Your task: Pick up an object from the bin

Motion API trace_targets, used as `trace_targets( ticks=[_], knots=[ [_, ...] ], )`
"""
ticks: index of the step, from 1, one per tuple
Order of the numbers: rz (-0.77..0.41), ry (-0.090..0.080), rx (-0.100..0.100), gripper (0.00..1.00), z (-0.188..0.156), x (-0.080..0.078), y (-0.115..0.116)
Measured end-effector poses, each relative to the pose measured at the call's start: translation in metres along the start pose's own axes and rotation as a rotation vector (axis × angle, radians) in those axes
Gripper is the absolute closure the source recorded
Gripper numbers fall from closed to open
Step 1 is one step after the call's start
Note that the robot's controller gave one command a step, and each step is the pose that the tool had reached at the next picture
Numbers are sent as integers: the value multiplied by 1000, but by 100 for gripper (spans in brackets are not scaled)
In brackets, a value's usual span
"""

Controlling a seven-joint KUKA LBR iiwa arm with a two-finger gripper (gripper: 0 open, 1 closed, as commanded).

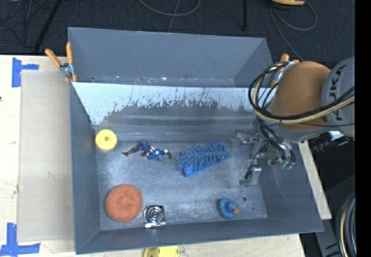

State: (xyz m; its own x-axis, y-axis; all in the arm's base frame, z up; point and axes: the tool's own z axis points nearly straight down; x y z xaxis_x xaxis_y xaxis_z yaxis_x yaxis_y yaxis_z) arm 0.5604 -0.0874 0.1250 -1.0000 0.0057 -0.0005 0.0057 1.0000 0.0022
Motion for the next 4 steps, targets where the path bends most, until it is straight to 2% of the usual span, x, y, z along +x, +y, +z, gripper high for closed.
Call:
trace_targets(
  ticks=[1,2,3,4],
  knots=[
    [-100,2,2,0,-5,-15,14],
    [-355,-1,1,0,13,-23,28],
    [-191,-2,2,0,34,-41,57],
    [-172,1,-1,0,41,-48,78]
  ],
)
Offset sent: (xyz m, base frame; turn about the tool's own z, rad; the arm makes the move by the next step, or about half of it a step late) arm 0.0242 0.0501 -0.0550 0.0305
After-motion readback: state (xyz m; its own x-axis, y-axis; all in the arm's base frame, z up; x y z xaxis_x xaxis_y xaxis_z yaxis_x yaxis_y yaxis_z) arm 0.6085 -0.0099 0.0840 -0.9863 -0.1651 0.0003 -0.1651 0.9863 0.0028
